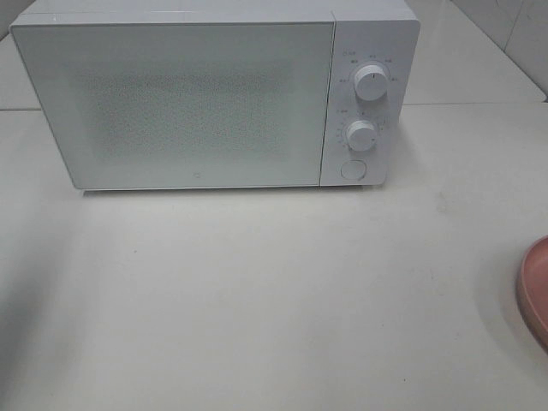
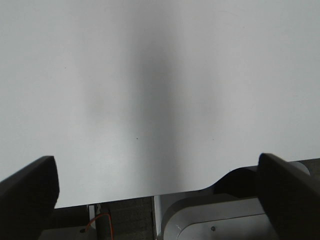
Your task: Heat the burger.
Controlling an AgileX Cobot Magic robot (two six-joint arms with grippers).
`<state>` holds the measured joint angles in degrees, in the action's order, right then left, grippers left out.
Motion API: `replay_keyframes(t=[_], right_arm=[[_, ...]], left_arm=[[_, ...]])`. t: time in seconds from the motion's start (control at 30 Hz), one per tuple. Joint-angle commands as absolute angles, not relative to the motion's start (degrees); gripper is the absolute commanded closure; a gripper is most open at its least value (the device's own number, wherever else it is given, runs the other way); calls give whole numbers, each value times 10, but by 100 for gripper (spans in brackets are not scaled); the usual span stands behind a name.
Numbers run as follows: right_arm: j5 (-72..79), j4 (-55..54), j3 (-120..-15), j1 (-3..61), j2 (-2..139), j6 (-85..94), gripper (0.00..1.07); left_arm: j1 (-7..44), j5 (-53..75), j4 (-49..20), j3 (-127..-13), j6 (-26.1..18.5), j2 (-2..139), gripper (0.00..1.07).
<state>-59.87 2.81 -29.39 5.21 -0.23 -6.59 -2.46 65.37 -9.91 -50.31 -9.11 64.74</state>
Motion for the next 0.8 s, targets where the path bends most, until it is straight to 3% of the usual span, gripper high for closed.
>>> replay_keyframes(t=[0.03, 0.5, 0.8], right_arm=[[-594, 28, -293, 50, -17, -58, 32], [-594, 28, -293, 50, -17, -58, 32], [-594, 28, -293, 50, -17, -58, 32]], left_arm=[[-26, 655, -94, -483, -93, 612, 7], [-26, 618, -73, -312, -96, 331, 7], [-26, 595, -69, -285, -95, 187, 7]])
